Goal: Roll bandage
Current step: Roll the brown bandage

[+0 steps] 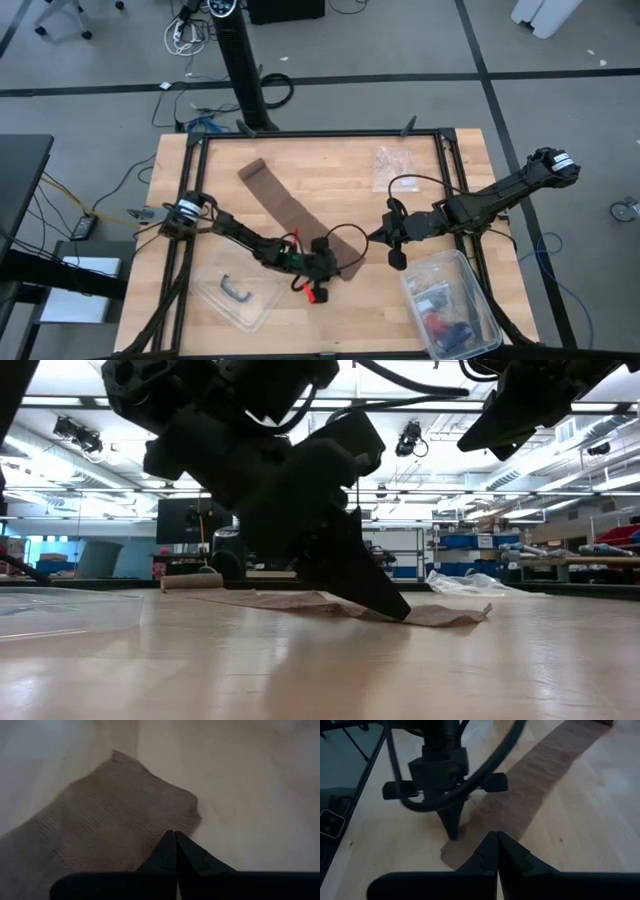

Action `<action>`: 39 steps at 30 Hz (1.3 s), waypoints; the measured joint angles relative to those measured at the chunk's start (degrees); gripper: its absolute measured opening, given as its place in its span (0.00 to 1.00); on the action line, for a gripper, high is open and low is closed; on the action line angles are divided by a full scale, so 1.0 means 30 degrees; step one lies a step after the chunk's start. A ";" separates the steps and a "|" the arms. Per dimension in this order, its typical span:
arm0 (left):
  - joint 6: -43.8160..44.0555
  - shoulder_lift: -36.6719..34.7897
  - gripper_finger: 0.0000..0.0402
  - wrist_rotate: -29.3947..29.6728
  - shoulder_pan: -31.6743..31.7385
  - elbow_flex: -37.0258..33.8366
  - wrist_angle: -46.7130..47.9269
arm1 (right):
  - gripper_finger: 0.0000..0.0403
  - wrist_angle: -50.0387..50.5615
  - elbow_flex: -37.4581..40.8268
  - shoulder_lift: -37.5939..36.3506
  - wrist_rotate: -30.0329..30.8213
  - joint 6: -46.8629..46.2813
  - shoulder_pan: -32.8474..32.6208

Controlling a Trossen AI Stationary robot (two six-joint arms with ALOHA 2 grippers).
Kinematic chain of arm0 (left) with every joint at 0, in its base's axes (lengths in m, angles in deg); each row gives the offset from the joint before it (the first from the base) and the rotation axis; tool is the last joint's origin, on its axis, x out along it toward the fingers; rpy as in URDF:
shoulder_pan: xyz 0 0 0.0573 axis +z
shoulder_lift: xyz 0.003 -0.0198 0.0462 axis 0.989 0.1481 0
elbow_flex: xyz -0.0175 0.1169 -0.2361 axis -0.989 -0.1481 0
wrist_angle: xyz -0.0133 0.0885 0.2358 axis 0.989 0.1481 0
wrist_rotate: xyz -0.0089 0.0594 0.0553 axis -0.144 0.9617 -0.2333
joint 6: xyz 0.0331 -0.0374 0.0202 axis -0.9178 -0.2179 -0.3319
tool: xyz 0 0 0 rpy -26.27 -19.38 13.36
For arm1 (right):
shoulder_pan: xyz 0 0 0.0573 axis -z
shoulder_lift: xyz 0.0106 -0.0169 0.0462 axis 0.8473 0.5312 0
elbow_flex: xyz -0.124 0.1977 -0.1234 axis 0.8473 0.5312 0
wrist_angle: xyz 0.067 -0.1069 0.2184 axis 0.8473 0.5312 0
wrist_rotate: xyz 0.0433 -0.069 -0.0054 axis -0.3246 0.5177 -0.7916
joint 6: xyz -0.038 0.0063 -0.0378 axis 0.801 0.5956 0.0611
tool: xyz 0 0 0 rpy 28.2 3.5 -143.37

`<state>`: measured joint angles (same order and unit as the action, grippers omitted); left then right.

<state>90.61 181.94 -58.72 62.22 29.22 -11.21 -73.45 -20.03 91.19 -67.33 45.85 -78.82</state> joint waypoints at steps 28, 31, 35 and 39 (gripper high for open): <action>0.2462 0.0303 0.00 0.2411 -0.0188 0.0000 -0.1809 | 0.00 -0.0525 0.0000 0.0015 -0.0021 0.0168 -0.0248; 0.2522 0.1320 0.00 0.1435 0.0136 0.0074 -0.2438 | 0.00 -0.0521 0.0000 0.0015 -0.0009 0.0172 -0.0248; 0.3195 0.2327 0.00 0.0347 -0.0303 0.0105 -0.4242 | 0.00 -0.0450 0.0000 0.0015 -0.0015 0.0197 -0.0248; 0.3475 0.2316 0.00 -0.0050 -0.1283 0.0087 -0.4714 | 0.00 -0.0427 0.0000 0.0015 -0.0015 0.0197 -0.0248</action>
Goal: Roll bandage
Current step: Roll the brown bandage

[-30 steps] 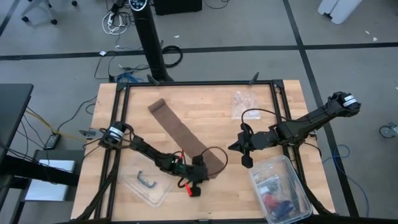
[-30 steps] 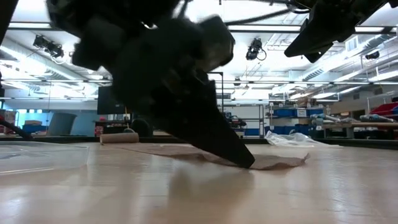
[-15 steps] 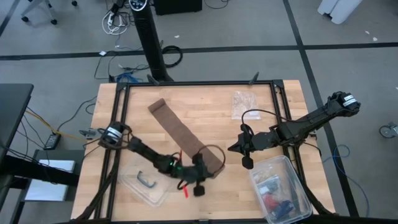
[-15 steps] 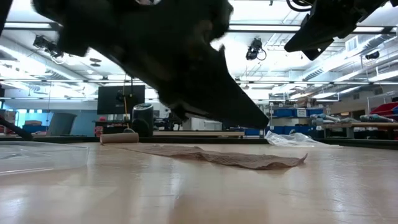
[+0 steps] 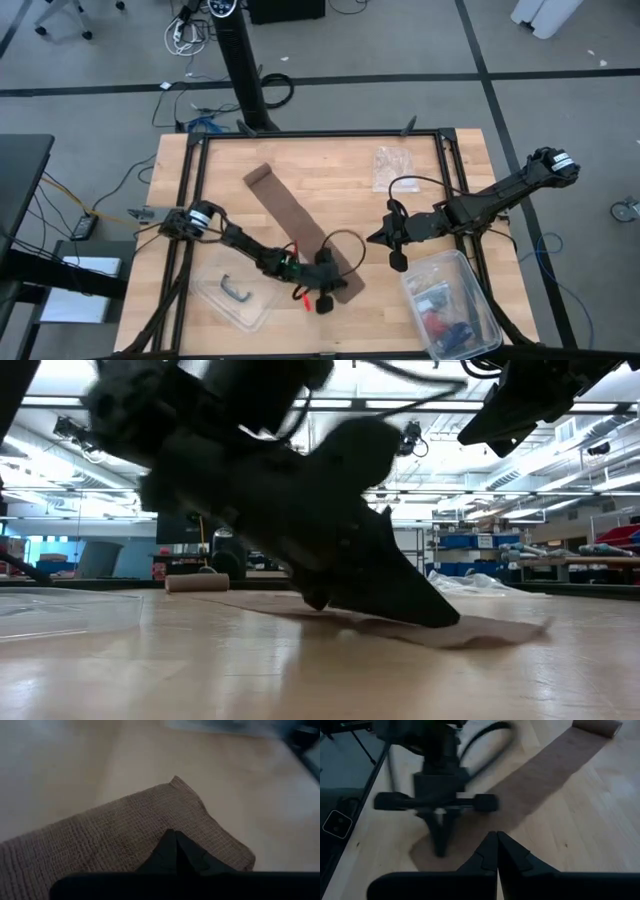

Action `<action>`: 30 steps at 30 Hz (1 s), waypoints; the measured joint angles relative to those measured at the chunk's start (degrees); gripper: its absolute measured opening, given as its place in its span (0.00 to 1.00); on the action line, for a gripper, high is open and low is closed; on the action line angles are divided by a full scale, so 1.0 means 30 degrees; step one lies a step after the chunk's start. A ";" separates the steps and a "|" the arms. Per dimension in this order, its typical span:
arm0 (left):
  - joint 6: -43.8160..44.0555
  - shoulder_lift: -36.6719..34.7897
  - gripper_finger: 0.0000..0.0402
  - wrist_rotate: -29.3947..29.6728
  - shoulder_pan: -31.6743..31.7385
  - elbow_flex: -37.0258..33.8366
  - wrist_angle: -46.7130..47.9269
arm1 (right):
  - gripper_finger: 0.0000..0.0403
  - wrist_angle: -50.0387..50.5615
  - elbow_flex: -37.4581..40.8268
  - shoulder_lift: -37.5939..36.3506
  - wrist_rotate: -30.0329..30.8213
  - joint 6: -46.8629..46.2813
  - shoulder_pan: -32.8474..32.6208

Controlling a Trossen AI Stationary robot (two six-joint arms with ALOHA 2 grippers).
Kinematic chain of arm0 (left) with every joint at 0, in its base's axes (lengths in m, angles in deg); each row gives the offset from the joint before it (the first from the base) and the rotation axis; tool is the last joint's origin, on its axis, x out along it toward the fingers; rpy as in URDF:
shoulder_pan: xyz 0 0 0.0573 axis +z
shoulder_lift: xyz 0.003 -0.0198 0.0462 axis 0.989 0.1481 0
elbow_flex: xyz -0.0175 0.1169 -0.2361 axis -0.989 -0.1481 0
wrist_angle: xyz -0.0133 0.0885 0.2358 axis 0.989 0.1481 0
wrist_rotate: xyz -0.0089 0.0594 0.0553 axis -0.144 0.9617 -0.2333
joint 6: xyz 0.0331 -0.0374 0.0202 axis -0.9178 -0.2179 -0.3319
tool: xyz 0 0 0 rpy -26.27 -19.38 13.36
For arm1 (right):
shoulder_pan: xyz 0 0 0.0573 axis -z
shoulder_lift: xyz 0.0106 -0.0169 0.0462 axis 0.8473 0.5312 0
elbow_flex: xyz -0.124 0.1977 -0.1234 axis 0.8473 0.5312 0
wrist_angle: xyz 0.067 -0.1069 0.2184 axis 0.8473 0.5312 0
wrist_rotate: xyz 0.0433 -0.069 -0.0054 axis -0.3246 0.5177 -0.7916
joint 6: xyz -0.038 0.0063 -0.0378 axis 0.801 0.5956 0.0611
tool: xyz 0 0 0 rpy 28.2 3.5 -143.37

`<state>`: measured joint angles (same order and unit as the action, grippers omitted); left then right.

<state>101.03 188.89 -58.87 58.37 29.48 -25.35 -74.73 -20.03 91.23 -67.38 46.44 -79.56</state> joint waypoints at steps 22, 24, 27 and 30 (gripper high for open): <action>-0.0933 -0.5573 0.00 0.0989 -0.2588 -0.0189 0.4500 | 0.01 -0.0169 0.0000 0.0000 -0.0006 -0.0073 -0.0408; -0.1268 -0.6481 0.00 0.1478 -0.2610 -0.0194 0.5102 | 0.01 -0.0209 0.0000 0.0000 0.0000 -0.0080 -0.0408; -0.1612 -0.7882 0.00 0.3583 -0.2709 -0.0168 0.7098 | 0.01 -0.0440 0.0000 0.0001 -0.0007 -0.0087 -0.0408; -0.1388 -0.9283 0.00 0.6554 -0.2731 -0.0193 1.0826 | 0.01 -0.0598 0.0000 0.0007 -0.0007 -0.0080 -0.0408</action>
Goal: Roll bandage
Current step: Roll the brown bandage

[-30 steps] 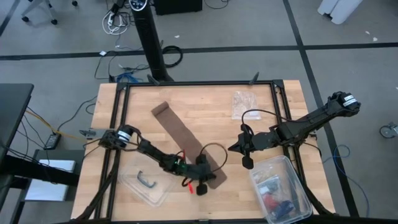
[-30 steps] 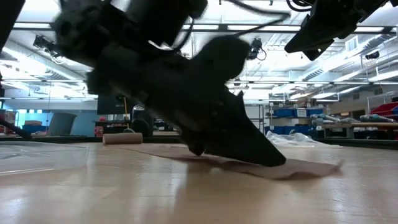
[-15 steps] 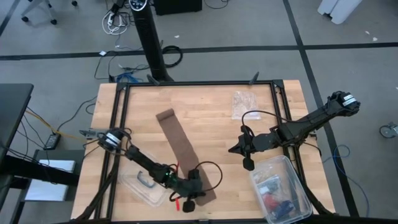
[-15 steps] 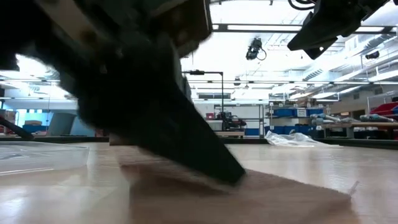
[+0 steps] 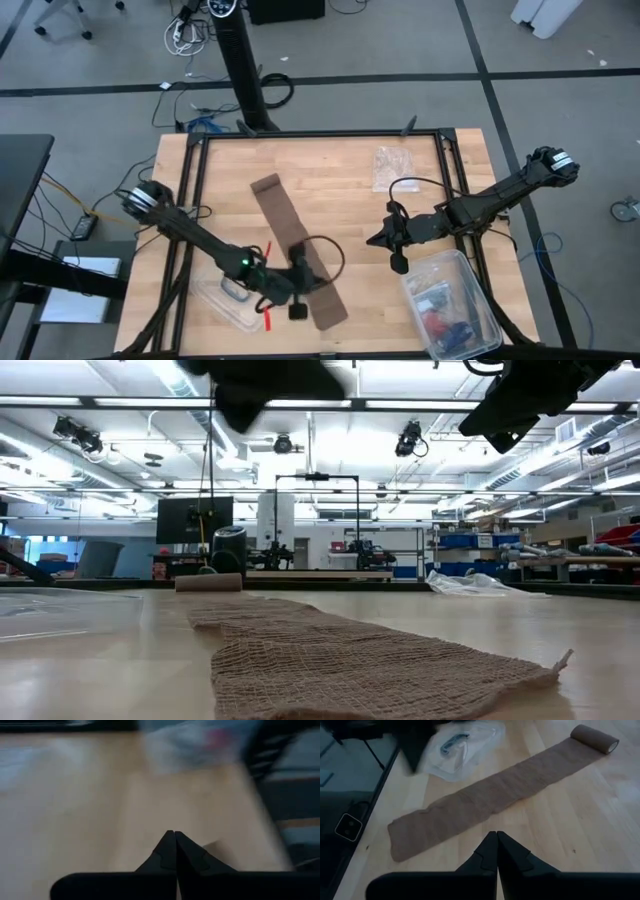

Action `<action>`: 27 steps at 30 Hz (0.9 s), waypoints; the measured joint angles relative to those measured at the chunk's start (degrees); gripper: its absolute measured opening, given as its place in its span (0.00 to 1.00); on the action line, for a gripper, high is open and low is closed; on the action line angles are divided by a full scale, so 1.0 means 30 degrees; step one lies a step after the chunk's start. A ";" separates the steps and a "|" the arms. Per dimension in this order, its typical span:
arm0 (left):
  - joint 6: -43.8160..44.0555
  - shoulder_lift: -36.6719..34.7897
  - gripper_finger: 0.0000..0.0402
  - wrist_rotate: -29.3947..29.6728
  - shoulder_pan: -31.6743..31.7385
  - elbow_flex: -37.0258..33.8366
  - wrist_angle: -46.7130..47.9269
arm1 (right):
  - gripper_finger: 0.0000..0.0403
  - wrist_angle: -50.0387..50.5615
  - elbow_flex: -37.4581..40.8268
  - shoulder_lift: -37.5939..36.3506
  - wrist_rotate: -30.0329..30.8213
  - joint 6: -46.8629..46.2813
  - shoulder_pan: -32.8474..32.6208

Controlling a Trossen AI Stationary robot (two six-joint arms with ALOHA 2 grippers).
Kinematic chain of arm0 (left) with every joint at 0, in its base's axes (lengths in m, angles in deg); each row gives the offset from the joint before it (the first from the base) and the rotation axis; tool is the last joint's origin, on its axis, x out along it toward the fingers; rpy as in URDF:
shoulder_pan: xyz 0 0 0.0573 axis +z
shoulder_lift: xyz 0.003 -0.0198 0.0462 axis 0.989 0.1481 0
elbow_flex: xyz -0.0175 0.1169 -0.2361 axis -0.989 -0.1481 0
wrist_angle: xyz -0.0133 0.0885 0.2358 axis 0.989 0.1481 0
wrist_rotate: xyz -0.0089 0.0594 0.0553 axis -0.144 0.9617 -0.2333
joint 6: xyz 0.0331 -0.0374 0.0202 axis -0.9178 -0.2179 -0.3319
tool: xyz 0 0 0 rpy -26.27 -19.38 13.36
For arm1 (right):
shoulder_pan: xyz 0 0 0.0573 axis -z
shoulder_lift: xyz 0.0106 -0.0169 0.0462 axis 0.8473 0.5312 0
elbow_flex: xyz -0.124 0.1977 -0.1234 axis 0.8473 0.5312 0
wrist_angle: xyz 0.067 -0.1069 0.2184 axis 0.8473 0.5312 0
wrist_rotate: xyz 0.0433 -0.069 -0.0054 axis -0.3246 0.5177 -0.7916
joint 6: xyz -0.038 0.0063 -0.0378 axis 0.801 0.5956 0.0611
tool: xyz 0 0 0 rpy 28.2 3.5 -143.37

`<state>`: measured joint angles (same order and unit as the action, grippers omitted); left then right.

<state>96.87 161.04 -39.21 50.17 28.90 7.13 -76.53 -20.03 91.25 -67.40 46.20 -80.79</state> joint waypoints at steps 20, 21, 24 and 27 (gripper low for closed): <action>1.2488 -1.3065 0.00 0.2142 0.7478 -1.4877 -0.1742 | 0.00 -0.1933 -0.0015 0.2438 -0.0668 0.1403 0.1668; 1.2764 -1.3308 0.00 0.1782 0.7986 -1.5155 -0.1736 | 0.00 -0.2243 -0.0015 0.2793 -0.0855 0.1412 0.1867; 1.2809 -1.3819 0.00 0.1477 0.9383 -1.5625 -0.1569 | 0.01 -0.3220 -0.0007 0.3886 -0.1313 0.1475 0.2342; 1.2715 -1.3994 0.02 0.1400 1.0552 -1.5390 -0.0533 | 0.00 -0.4185 -0.0007 0.4823 -0.1849 0.1683 0.2703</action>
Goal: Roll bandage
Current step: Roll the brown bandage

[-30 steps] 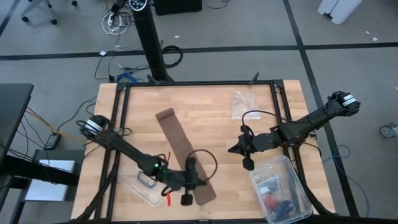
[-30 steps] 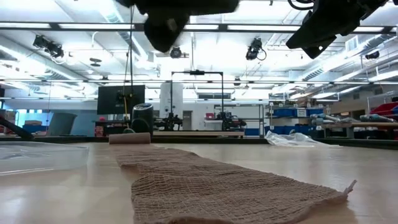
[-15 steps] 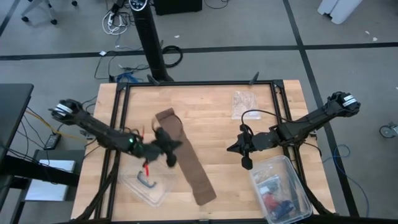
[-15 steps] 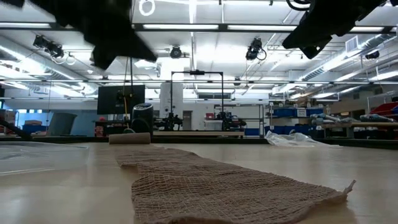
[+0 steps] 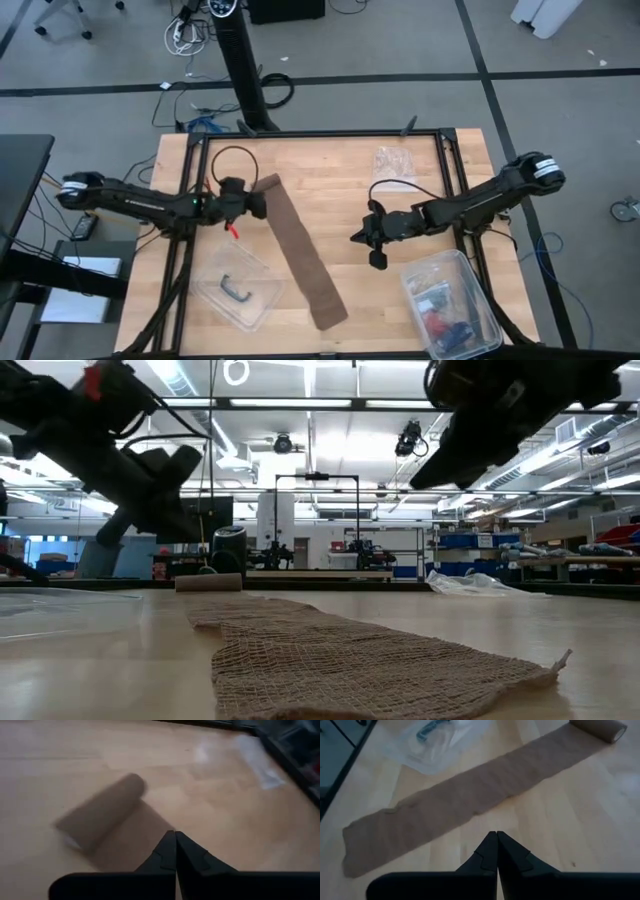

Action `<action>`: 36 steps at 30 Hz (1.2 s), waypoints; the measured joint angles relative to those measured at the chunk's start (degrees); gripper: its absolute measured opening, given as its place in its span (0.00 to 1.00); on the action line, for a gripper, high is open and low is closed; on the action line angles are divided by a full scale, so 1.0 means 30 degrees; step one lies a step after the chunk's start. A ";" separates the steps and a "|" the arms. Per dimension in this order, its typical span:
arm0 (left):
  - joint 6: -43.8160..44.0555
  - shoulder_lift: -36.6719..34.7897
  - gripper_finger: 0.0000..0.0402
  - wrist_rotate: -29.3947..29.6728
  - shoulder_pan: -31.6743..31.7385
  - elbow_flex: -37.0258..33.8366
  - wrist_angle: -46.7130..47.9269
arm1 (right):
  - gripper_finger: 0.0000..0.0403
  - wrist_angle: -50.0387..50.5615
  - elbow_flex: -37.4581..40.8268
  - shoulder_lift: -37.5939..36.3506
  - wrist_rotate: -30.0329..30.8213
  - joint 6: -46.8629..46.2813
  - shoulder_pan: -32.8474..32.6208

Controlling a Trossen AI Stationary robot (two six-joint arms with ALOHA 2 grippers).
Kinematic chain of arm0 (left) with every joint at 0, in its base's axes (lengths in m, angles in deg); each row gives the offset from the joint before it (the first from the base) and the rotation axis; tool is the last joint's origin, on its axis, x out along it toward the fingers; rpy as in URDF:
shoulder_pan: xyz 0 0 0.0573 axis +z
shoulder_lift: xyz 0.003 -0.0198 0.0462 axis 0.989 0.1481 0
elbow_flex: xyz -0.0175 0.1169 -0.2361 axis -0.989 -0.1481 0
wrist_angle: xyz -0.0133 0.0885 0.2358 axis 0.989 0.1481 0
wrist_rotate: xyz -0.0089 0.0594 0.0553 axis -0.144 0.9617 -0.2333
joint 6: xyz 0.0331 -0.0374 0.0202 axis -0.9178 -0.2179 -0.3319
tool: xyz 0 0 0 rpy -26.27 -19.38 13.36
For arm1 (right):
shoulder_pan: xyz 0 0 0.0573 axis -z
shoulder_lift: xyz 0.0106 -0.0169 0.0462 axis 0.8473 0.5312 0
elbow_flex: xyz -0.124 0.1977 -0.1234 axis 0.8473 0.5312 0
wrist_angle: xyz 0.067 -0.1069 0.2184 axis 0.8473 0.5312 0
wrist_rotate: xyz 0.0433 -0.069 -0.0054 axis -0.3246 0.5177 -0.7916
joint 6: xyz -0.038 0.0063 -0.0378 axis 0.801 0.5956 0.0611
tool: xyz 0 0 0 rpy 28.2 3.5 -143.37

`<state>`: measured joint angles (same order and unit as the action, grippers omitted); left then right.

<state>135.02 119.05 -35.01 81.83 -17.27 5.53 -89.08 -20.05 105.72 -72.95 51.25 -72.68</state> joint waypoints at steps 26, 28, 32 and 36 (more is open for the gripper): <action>0.2678 0.0309 0.33 -0.4015 0.5011 -0.0491 0.3672 | 0.01 -0.1099 0.0007 0.1187 -0.4463 0.4196 0.2871; 0.2602 0.0329 0.34 -0.4103 0.5190 -0.0927 0.2210 | 0.01 -0.1092 0.0007 0.1187 -0.4738 0.4394 0.3044; 0.2304 0.0320 0.34 -0.4536 0.5646 -0.2001 -0.0641 | 0.02 -0.1006 0.0007 0.1187 -0.4957 0.4504 0.3292; 0.2465 0.0321 0.34 -0.5093 0.6193 -0.2837 -0.1525 | 0.01 -0.0982 0.0007 0.1180 -0.5082 0.4546 0.3351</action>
<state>142.41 120.02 -50.29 100.41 -25.78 0.95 -92.03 -20.03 109.26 -88.19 64.89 -62.63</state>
